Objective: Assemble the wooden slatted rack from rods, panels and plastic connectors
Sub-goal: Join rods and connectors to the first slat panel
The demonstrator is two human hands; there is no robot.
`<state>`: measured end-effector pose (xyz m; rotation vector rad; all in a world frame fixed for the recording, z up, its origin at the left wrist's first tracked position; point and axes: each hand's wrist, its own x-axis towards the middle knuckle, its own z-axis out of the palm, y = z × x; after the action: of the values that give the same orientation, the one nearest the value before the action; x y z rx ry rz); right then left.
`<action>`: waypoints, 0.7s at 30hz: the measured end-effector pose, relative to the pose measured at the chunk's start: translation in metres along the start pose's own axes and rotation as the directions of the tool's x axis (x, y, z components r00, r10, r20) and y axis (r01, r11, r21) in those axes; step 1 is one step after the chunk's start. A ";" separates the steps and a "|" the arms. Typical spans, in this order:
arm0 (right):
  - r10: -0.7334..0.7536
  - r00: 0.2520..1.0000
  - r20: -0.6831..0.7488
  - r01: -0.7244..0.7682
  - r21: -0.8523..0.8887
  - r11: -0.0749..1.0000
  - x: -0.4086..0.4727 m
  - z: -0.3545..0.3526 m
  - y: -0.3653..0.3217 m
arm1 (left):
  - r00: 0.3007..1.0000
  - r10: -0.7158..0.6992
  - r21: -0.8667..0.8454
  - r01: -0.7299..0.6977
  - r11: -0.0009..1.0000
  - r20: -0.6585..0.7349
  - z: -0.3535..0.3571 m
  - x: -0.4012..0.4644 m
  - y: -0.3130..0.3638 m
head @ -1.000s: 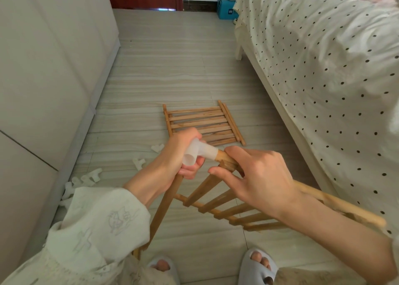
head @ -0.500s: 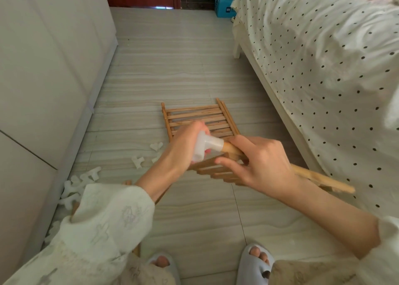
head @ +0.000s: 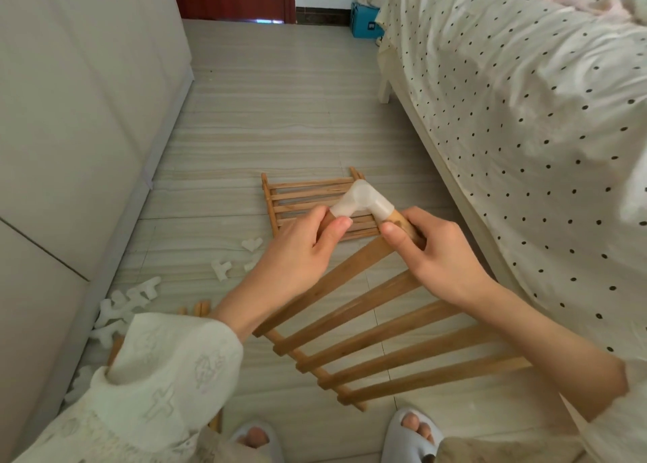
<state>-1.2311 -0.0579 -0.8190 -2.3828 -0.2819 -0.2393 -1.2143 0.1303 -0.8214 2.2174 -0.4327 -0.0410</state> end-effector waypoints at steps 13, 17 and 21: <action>-0.169 0.976 -0.134 0.166 -0.030 0.986 -0.007 -0.010 0.012 | 0.983 0.125 -0.266 -0.086 0.960 0.134 -0.005 0.008 0.009; -0.181 0.979 -0.096 0.176 -0.058 0.983 -0.003 -0.011 0.013 | 0.933 -0.005 -0.372 0.148 0.916 0.359 -0.013 0.010 0.007; -0.182 0.983 -0.021 0.182 -0.005 0.983 -0.001 -0.006 0.009 | 0.931 -0.050 -0.279 0.159 0.947 0.361 -0.017 0.011 0.006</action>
<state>-1.2303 -0.0684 -0.8204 -2.3570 -0.4909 -0.3503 -1.2021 0.1363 -0.8049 1.9238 -0.4635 -0.5346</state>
